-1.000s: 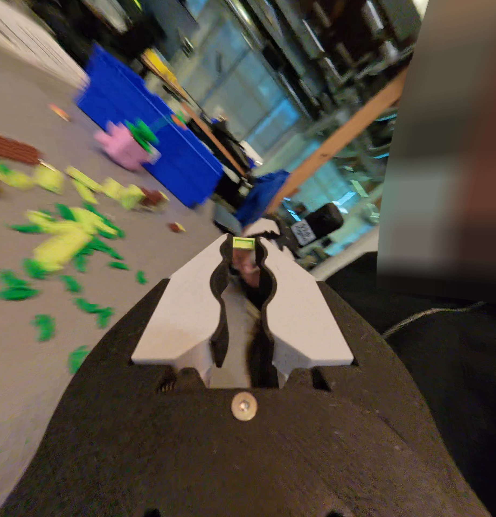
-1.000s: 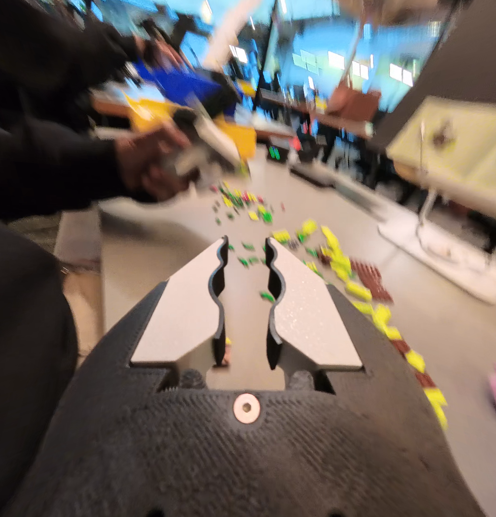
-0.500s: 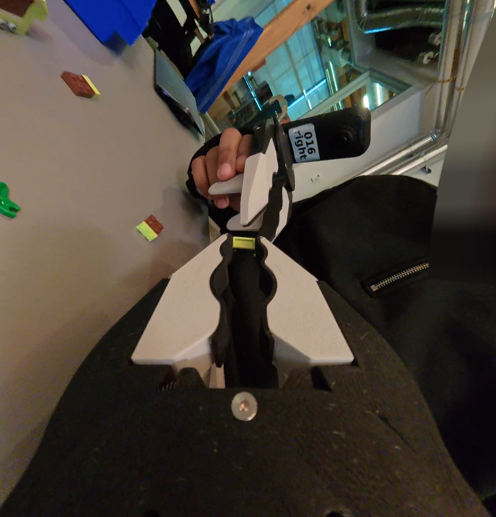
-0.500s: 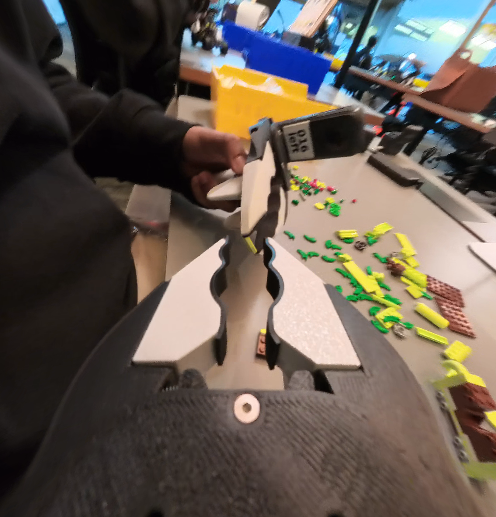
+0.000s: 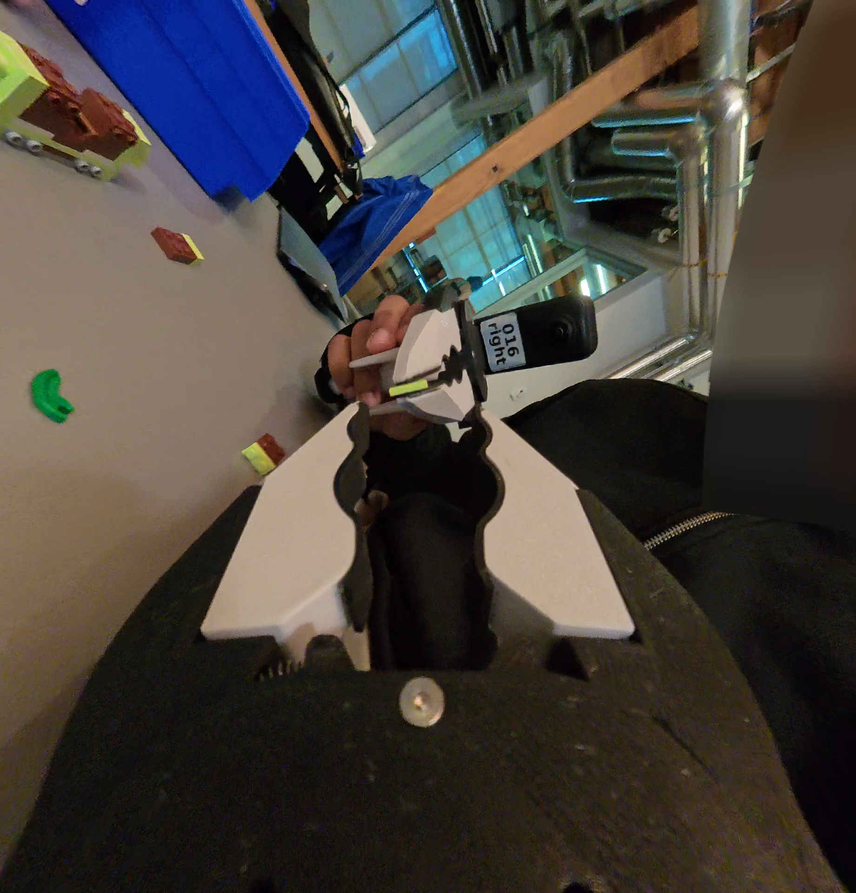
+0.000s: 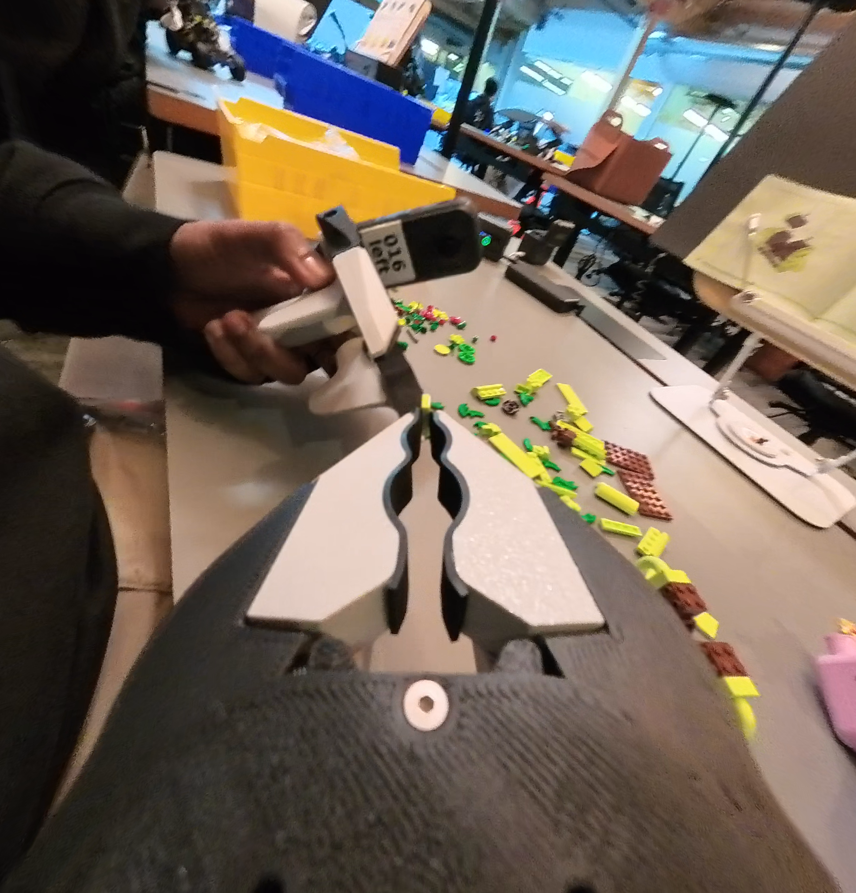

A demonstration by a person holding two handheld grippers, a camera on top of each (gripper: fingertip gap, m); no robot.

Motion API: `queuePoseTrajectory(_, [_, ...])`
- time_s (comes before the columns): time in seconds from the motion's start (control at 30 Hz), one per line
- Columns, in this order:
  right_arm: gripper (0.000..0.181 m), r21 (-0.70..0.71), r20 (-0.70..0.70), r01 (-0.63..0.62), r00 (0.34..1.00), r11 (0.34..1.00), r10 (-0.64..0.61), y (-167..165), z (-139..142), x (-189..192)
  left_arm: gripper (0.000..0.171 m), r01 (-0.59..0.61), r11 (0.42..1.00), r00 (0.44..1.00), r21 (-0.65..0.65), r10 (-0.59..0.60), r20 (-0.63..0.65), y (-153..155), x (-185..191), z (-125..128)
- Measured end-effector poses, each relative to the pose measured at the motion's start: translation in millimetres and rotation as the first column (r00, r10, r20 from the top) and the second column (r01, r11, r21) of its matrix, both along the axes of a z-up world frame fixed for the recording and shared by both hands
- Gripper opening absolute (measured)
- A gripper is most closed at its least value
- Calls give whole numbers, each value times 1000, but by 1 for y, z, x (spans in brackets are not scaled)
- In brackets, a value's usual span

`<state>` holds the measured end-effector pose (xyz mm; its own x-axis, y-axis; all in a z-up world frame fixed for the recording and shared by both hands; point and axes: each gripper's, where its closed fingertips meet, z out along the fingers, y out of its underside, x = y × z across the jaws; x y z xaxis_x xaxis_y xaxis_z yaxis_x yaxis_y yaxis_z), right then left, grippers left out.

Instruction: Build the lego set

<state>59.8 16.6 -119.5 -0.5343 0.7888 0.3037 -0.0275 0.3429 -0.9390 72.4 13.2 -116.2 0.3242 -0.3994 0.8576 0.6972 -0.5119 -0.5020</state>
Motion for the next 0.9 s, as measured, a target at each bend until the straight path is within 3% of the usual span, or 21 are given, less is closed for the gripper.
queuePoseTrajectory(0.23, [0,98,-115,113,988,989,-102,5,9,-4,26,-80,996,984,45,72,163,11,3,13])
queuePoseTrajectory(0.47, [0,136,-182,158,974,978,-132,3,14,-5,14,-132,990,985,50,125,117,13,1,12])
queuePoseTrajectory(0.9, [0,147,-219,191,963,970,-156,7,19,-3,13,-194,976,977,97,183,111,15,2,17])
